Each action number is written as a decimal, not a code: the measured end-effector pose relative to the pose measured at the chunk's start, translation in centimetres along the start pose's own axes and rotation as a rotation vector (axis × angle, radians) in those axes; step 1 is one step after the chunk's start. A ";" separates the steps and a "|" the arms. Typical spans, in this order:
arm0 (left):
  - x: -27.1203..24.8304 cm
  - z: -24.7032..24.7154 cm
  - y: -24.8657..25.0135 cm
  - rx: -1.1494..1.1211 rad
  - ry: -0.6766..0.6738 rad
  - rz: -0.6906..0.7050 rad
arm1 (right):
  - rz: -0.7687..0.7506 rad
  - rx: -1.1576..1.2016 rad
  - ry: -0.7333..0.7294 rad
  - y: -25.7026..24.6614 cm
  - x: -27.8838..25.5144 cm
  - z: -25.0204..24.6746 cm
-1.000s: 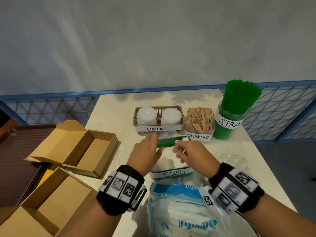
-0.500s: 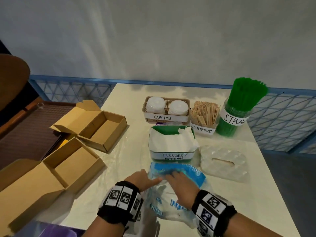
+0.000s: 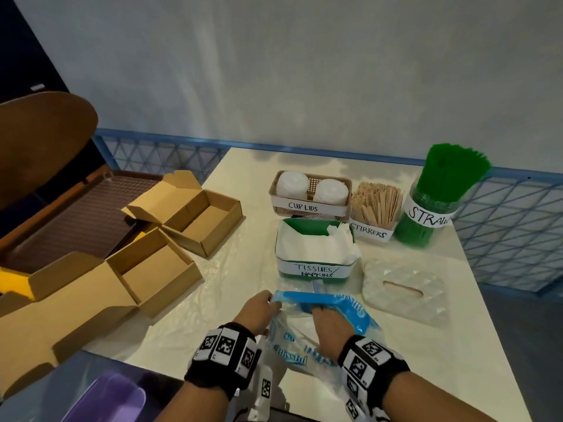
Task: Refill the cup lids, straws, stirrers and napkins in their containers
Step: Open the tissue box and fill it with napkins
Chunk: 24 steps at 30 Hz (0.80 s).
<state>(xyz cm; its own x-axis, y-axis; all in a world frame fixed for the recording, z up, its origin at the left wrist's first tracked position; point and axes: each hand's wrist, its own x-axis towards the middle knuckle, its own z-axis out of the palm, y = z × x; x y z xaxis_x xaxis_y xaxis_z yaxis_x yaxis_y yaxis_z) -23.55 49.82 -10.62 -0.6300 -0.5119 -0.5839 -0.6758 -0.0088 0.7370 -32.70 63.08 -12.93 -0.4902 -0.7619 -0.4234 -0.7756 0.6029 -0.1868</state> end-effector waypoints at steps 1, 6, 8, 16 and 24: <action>0.0 0.0 0.1 -0.028 0.002 0.000 | 0.020 0.036 -0.011 0.1 0.0 -0.1; 0.0 0.4 0.2 -0.102 0.016 0.021 | -0.007 0.111 -0.062 1.1 0.0 -0.9; 0.1 0.4 0.3 -0.104 0.042 0.044 | -0.053 0.154 -0.071 1.3 -0.1 -1.4; 0.6 -0.7 -0.3 0.226 0.281 0.243 | -0.214 0.647 0.167 3.8 -1.3 -5.4; 1.0 -1.1 0.0 0.327 0.327 0.344 | -0.037 1.352 0.471 5.4 -0.8 -9.2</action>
<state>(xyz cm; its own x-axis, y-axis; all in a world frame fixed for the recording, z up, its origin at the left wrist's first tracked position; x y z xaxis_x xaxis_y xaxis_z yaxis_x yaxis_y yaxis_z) -23.72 48.42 -10.85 -0.7184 -0.6781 -0.1551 -0.5688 0.4443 0.6921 -40.14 64.74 -5.41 -0.7699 -0.6265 -0.1215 0.0456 0.1359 -0.9897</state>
